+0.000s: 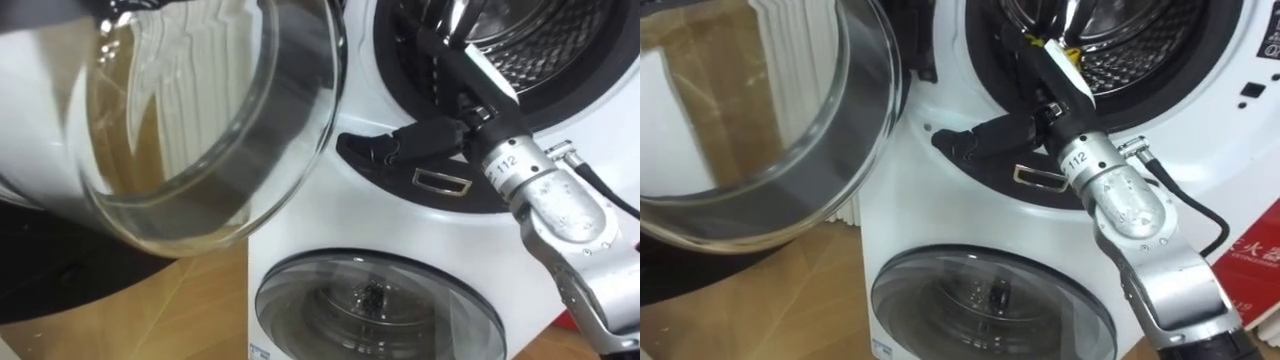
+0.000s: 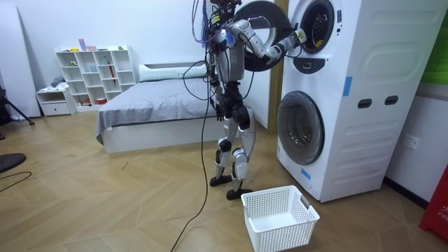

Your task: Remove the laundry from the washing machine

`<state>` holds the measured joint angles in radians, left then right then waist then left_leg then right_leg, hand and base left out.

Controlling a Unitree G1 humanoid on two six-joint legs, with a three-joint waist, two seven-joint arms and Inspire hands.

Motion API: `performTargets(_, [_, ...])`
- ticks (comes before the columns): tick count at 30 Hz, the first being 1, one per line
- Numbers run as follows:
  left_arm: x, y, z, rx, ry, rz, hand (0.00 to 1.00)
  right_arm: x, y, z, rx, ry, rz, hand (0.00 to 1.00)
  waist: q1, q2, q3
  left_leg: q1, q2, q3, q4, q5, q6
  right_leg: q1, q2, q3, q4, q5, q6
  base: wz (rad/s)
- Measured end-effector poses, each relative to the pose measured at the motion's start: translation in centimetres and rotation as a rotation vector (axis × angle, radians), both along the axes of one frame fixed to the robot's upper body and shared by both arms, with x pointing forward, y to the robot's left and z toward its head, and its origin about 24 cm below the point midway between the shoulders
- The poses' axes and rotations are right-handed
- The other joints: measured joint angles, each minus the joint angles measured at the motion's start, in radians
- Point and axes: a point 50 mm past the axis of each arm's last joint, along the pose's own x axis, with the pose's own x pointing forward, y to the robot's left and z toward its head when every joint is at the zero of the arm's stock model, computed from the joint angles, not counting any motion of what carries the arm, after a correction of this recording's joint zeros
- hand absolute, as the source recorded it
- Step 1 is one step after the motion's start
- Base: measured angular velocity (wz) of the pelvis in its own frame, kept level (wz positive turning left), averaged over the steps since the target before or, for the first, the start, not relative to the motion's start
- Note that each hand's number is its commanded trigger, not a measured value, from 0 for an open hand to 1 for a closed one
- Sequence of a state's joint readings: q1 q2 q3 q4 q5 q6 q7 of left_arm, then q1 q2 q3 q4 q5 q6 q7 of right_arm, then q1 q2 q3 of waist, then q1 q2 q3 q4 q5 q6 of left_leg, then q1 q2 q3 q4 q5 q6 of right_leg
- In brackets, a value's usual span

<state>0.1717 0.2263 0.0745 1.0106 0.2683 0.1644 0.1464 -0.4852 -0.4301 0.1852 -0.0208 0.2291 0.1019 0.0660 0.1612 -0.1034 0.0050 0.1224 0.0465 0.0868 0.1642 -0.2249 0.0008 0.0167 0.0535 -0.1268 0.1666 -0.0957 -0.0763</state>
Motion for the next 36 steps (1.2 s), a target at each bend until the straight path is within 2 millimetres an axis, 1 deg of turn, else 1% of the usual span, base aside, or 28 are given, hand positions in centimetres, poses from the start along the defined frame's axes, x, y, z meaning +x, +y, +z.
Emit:
performTargets(4, [-0.6, 0.0, -0.1, -0.001, 0.014, 0.004, 0.0, 0.0, 0.0, 0.0, 0.02, 0.003, 0.001, 0.0, -0.005, -0.001, -0.0006, 0.001, 0.0, -0.002, 0.0, 0.0, 0.0, 0.003, -0.001, -0.005, -0.003, -0.002, 0.001, 0.02])
performTargets(5, [-0.8, 0.0, -0.1, -0.001, 0.017, 0.007, 0.0, 0.0, -0.1, 0.1, 0.035, 0.006, -0.001, 0.0, -0.015, -0.001, -0.0011, -0.002, 0.0, -0.005, 0.001, 0.0, 0.0, 0.005, -0.002, -0.012, -0.008, -0.002, 0.001, 0.12])
performTargets(8, [-0.8, 0.0, -0.1, -0.001, 0.018, 0.008, 0.0, 0.1, -0.6, 0.1, 0.065, 0.007, -0.027, 0.0, -0.028, -0.001, -0.0014, -0.008, 0.0, -0.012, 0.005, 0.0, -0.001, 0.008, -0.004, -0.023, -0.014, -0.001, 0.001, 0.1])
performTargets(11, [-0.8, 0.0, -0.1, 0.0, 0.017, 0.008, 0.0, 0.2, -1.2, 0.5, 0.108, -0.001, -0.058, 0.0, -0.032, 0.0, -0.0007, -0.008, 0.002, -0.012, 0.004, -0.001, -0.002, 0.007, -0.003, -0.028, -0.014, -0.002, 0.0, 0.02])
performTargets(13, [-0.9, 0.0, -0.1, 0.001, 0.018, 0.008, 0.0, 0.2, -1.8, 0.7, 0.143, -0.003, -0.081, 0.0, -0.042, 0.001, -0.0001, -0.008, 0.003, -0.012, 0.003, -0.001, -0.002, 0.009, -0.003, -0.032, -0.015, -0.002, 0.0, 0.02])
performTargets(16, [-1.2, 0.1, -0.1, 0.002, 0.025, 0.012, 0.0, 0.7, -3.6, 0.2, 0.199, 0.037, -0.138, 0.0, -0.051, 0.006, 0.0002, -0.007, 0.009, -0.017, 0.005, -0.002, -0.003, 0.011, -0.003, -0.037, -0.015, -0.002, 0.0, 0.02])
performTargets(18, [-1.6, 0.1, -0.1, 0.0, 0.022, 0.042, 0.0, 0.9, -5.5, -0.2, 0.271, 0.068, -0.191, 0.0, -0.058, 0.009, -0.0025, -0.007, 0.009, -0.02, 0.004, -0.003, -0.003, 0.012, -0.003, -0.034, -0.015, -0.002, 0.0, 0.02])
performTargets(19, [-1.8, 0.1, -0.1, 0.0, 0.026, 0.048, 0.0, 0.9, -5.9, -0.3, 0.29, 0.075, -0.2, 0.0, -0.062, 0.009, -0.004, -0.007, 0.01, -0.021, 0.004, -0.004, -0.003, 0.012, -0.003, -0.033, -0.015, -0.002, 0.0, 0.0])
performTargets(20, [-2.3, 0.2, -0.1, 0.001, 0.038, 0.057, 0.0, 1.0, -6.5, -0.4, 0.32, 0.091, -0.206, 0.0, -0.072, 0.013, -0.0053, -0.007, 0.009, -0.023, 0.004, -0.004, -0.003, 0.014, -0.003, -0.035, -0.016, -0.002, 0.0, 0.05])
performTargets(21, [-2.3, 0.2, -0.1, 0.002, 0.043, 0.062, 0.0, 1.0, -6.5, -0.2, 0.347, 0.098, -0.173, 0.0, -0.076, 0.019, -0.0094, -0.007, 0.009, -0.026, 0.004, -0.004, -0.003, 0.016, -0.003, -0.036, -0.016, -0.003, 0.0, 0.07])
performTargets(22, [-2.5, 0.3, -0.1, 0.003, 0.049, 0.064, 0.0, 1.1, -6.5, -0.3, 0.359, 0.105, -0.17, 0.0, -0.078, 0.02, -0.0133, -0.006, 0.009, -0.03, 0.005, -0.004, -0.003, 0.017, -0.003, -0.037, -0.017, -0.004, 0.0, 0.1])
performTargets(23, [-2.5, 0.4, 0.0, 0.007, 0.054, 0.066, 0.0, 1.2, -7.0, -0.6, 0.375, 0.125, -0.179, 0.0, -0.078, 0.019, -0.0183, -0.005, 0.009, -0.034, 0.007, -0.003, -0.003, 0.02, -0.003, -0.04, -0.016, -0.007, 0.0, 0.13])
performTargets(25, [-2.7, 0.6, 0.0, 0.013, 0.056, 0.069, 0.0, 1.3, -7.5, -0.6, 0.374, 0.142, -0.174, 0.0, -0.074, 0.016, -0.019, -0.001, 0.008, -0.036, 0.009, -0.003, -0.004, 0.026, -0.004, -0.043, -0.016, -0.007, -0.001, 0.09])
performTargets(26, [-2.8, 0.6, 0.0, 0.016, 0.059, 0.076, 0.0, 1.4, -7.7, -0.9, 0.368, 0.158, -0.174, 0.0, -0.072, 0.013, -0.0164, 0.006, 0.008, -0.037, 0.011, -0.003, -0.004, 0.035, -0.004, -0.043, -0.016, -0.009, -0.002, 0.0])
performTargets(27, [-3.0, 0.7, 0.1, 0.019, 0.062, 0.084, 0.0, 1.6, -7.9, -1.2, 0.37, 0.175, -0.173, 0.0, -0.072, 0.009, -0.0178, 0.008, 0.007, -0.038, 0.013, -0.003, -0.004, 0.038, -0.005, -0.043, -0.016, -0.012, -0.001, 0.05])
performTargets(28, [-3.0, 0.8, 0.2, 0.025, 0.06, 0.082, 0.0, 1.9, -8.1, -1.2, 0.372, 0.189, -0.177, 0.0, -0.072, 0.0, -0.016, 0.007, 0.0, -0.04, 0.015, -0.003, -0.004, 0.037, -0.006, -0.044, -0.012, -0.015, 0.0, 0.06])
performTargets(30, [-2.8, 1.0, 0.3, 0.037, 0.051, 0.076, 0.0, 2.3, -8.4, -1.1, 0.368, 0.207, -0.189, 0.0, -0.074, -0.009, -0.0103, 0.001, -0.001, -0.048, 0.018, -0.003, -0.004, 0.033, -0.006, -0.044, -0.01, -0.016, 0.0, 0.09])
performTargets(32, [-3.0, 1.1, 0.4, 0.041, 0.056, 0.074, 0.0, 2.7, -8.7, -1.3, 0.369, 0.23, -0.199, 0.0, -0.076, -0.018, -0.0144, -0.002, -0.003, -0.05, 0.02, -0.003, -0.004, 0.033, -0.008, -0.049, -0.011, -0.016, 0.001, 0.08])
performTargets(34, [-3.0, 1.1, 0.4, 0.041, 0.053, 0.072, 0.0, 3.0, -9.0, -1.5, 0.375, 0.248, -0.21, 0.0, -0.081, -0.026, -0.0197, -0.007, -0.006, -0.059, 0.025, -0.003, -0.004, 0.034, -0.015, -0.071, -0.009, -0.015, 0.001, 0.1])
performTargets(36, [-2.8, 1.1, 0.5, 0.042, 0.044, 0.071, 0.0, 3.2, -9.2, -1.5, 0.373, 0.253, -0.214, 0.0, -0.081, -0.028, -0.0204, -0.007, -0.007, -0.06, 0.025, -0.003, -0.003, 0.035, -0.016, -0.072, -0.01, -0.015, 0.002, 0.03])
